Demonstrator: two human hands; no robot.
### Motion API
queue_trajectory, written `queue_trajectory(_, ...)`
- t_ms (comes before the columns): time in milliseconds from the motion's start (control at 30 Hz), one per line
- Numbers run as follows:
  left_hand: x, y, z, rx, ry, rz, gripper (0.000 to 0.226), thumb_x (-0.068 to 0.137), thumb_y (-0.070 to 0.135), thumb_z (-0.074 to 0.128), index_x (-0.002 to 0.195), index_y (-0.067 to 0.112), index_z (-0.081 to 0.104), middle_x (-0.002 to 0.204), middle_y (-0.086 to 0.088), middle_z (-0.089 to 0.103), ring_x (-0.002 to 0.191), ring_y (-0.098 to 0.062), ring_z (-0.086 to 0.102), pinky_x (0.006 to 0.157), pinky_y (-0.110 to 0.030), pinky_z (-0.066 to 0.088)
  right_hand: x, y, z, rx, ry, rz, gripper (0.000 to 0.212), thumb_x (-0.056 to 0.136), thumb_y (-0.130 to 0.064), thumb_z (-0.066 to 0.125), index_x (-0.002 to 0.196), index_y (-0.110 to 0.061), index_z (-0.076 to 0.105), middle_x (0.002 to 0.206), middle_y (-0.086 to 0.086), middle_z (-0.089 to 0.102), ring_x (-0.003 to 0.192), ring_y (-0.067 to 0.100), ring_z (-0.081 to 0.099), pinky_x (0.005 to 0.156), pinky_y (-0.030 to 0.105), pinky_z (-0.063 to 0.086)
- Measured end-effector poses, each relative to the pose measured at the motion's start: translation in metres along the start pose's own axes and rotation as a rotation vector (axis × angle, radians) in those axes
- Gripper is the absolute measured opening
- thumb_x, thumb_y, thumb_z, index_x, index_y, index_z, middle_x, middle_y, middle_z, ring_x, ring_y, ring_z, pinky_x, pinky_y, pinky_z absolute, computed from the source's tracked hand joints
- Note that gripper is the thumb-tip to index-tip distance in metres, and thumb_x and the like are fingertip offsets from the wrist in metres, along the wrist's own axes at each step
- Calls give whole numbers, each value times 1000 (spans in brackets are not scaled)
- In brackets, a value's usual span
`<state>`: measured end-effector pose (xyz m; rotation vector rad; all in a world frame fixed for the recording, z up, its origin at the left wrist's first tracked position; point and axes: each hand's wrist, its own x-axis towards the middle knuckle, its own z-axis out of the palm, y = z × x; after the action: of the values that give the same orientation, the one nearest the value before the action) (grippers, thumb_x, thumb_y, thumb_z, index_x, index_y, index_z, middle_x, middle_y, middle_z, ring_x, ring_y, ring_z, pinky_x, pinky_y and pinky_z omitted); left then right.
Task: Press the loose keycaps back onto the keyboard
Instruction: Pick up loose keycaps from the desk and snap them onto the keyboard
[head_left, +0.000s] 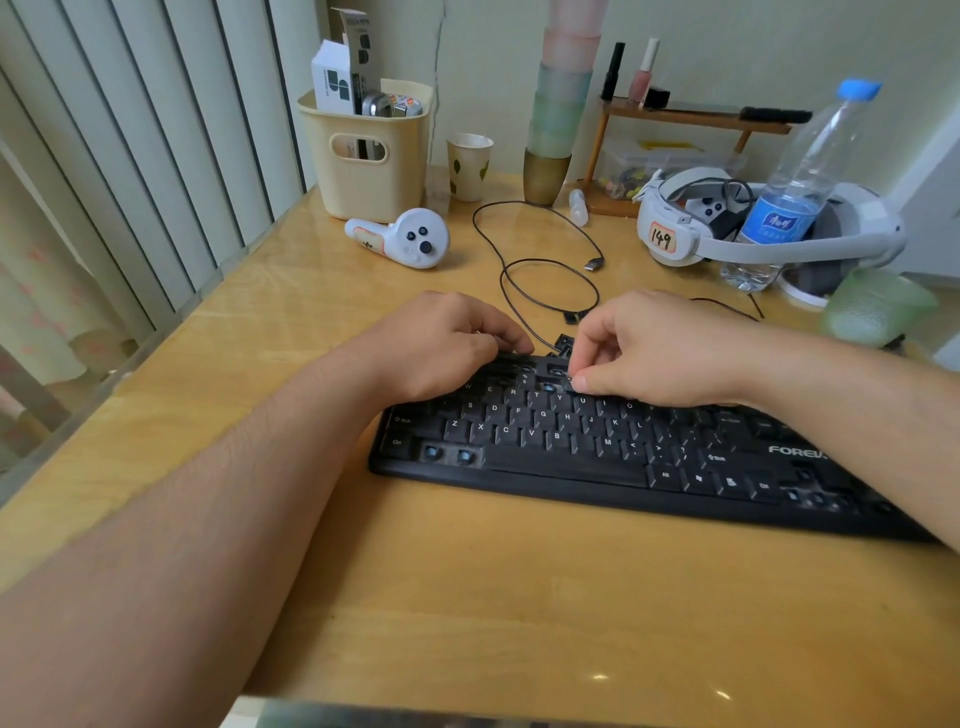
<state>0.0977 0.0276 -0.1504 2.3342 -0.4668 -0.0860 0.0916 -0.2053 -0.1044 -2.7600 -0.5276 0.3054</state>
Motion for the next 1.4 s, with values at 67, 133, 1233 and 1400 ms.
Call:
queue_trajectory(67, 0, 0, 0, 10, -3, 1, 37, 98, 16, 53, 109, 40, 79, 110, 22, 73, 107, 3, 62, 103, -25, 47, 0, -1, 2, 72, 1, 23, 9, 85, -31, 83, 80, -29, 76, 75, -11, 74, 67, 5, 65, 64, 25, 47)
queue_trajectory(133, 1, 1, 0, 18, -5, 0, 37, 98, 16, 52, 110, 40, 79, 111, 21, 72, 107, 1, 61, 103, -27, 48, 4, -2, 3, 133, -18, 70, 9, 83, -26, 86, 79, -25, 77, 72, -8, 74, 65, 8, 65, 64, 30, 54)
queue_trajectory(1233, 0, 1, -3, -79, 16, -22, 37, 97, 13, 53, 104, 37, 80, 105, 18, 75, 100, 13, 63, 87, -8, 44, 29, 10, 1, 366, -101, 254, 20, 72, -17, 92, 67, -16, 73, 75, 5, 70, 71, 21, 54, 57, 30, 42)
queue_trajectory(1400, -1, 2, -3, -102, 36, -29, 35, 97, 13, 55, 99, 38, 80, 100, 20, 76, 95, 12, 63, 83, -10, 43, 25, 13, -12, 422, -89, 176, 12, 83, -14, 84, 86, -11, 73, 64, -1, 65, 56, 11, 48, 52, 25, 39)
